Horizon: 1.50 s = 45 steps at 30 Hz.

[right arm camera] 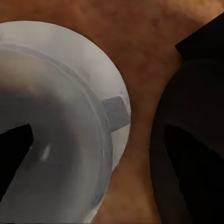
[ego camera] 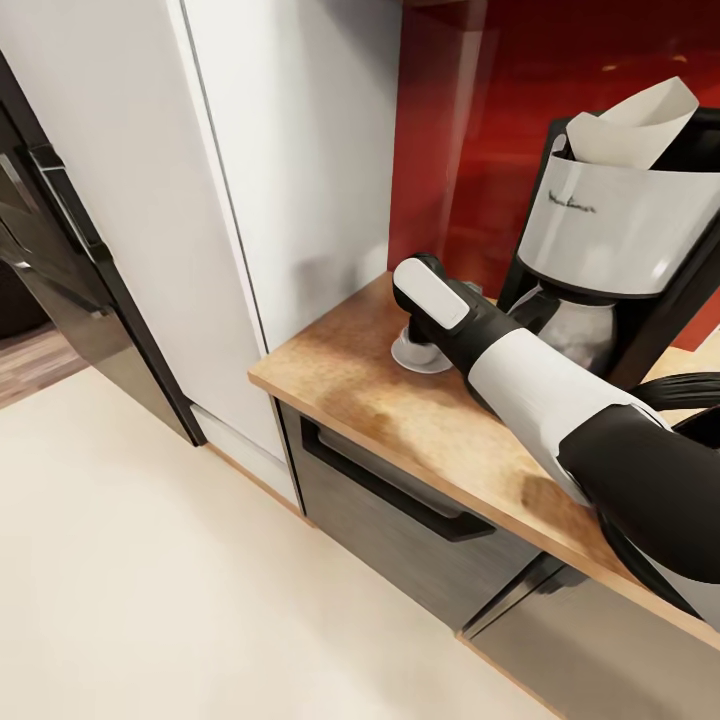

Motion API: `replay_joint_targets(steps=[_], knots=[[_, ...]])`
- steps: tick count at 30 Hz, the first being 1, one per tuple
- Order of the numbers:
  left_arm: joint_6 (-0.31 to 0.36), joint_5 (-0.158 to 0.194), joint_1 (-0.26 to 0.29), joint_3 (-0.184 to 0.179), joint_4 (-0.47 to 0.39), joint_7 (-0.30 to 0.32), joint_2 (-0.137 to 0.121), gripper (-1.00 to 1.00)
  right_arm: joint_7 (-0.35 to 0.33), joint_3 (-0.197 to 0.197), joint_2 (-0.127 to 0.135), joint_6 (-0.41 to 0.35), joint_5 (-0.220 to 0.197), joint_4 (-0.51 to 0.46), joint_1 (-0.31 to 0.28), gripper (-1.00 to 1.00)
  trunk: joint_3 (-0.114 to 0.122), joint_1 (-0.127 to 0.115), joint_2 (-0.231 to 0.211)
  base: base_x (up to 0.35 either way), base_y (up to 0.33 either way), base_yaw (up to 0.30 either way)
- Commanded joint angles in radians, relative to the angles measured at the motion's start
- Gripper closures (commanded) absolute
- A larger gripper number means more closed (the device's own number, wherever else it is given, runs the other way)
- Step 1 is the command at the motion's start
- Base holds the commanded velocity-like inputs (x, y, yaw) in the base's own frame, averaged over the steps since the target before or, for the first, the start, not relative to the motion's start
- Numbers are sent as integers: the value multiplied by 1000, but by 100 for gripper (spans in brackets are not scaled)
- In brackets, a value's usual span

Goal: Set up a coffee station on the kitchen countertop: keep the coffee maker on the countertop, move the bottle of coffee from the kitchen shelf to the counter next to the coffee maker, place a paper coffee filter on top of the coffee maker, put the saucer next to the coffee maker with the coffee cup on the saucer, and place the electric kettle next to the coffee maker.

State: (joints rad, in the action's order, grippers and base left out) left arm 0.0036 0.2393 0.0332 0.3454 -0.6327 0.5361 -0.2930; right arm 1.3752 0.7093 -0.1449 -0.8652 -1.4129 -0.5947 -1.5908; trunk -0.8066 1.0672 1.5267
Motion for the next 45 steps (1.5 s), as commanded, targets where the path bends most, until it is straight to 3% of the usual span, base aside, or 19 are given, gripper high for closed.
replay_joint_targets(steps=[1,45], knots=[[1,5,1,2,1,5,0,-100,9,6,1,-9,-11,0,-1,-100,-1,0,0,0,0,0],[0,5,1,2,2,5,0,-100,10,2,1,-9,-8,-7,-1,-100,-1,0,0,0,0,0]])
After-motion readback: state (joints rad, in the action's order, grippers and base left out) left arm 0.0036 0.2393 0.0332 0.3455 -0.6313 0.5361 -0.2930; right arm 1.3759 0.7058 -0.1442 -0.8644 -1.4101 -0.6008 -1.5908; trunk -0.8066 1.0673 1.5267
